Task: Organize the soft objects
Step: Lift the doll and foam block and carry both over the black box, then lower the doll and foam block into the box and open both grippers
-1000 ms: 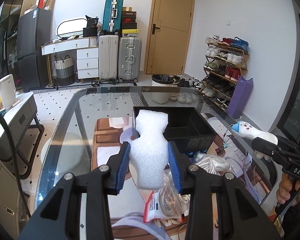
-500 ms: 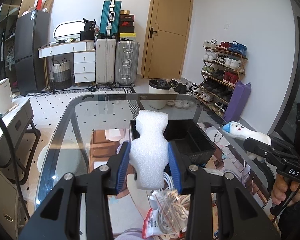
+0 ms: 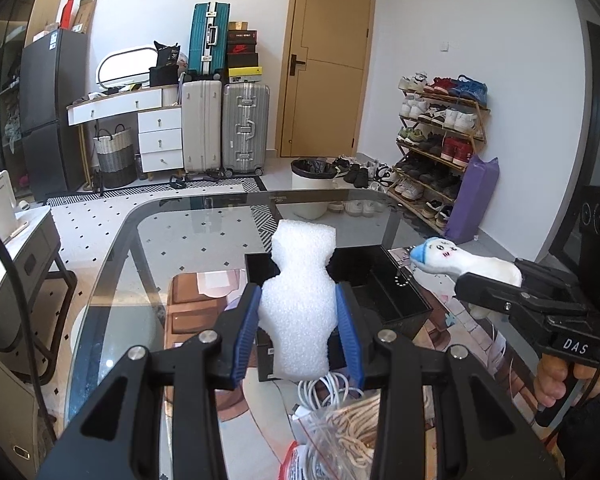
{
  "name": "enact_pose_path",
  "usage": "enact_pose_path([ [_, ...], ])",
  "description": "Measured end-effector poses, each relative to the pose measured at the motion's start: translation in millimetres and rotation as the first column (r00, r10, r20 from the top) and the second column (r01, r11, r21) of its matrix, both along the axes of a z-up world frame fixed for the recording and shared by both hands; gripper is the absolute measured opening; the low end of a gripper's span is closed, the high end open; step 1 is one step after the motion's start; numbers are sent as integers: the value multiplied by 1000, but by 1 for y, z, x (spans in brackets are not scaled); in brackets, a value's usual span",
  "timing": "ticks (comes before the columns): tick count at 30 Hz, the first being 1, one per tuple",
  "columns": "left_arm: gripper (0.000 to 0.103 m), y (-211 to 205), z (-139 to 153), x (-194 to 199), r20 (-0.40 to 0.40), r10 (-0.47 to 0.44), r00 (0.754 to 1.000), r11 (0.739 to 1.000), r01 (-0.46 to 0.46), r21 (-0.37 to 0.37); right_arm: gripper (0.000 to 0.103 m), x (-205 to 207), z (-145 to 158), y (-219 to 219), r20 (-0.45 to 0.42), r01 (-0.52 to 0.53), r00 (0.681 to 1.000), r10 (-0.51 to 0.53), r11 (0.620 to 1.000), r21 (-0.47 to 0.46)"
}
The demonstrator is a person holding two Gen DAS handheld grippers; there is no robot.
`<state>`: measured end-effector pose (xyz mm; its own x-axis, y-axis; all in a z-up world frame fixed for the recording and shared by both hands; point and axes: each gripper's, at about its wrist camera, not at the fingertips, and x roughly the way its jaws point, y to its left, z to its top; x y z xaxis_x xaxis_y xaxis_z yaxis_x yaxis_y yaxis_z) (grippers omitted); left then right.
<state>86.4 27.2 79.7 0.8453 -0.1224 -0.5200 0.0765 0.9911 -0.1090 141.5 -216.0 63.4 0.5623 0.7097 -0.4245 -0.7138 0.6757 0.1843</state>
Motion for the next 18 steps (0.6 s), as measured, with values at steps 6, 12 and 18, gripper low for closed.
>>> enact_pose_path([
  [6, 37, -8, -3, 11, -6, -18, 1000, 1000, 18, 21, 35, 11, -2, 2, -27, 6, 1000, -6, 1000, -3],
  [12, 37, -17, -10, 27, -16, -33, 999, 999, 33, 37, 35, 23, -9, 5, -53, 11, 999, -12, 1000, -21],
  [18, 37, -21, -21, 47, -51, -33, 998, 998, 36, 51, 35, 36, -11, 11, -68, 10, 998, -12, 1000, -26],
])
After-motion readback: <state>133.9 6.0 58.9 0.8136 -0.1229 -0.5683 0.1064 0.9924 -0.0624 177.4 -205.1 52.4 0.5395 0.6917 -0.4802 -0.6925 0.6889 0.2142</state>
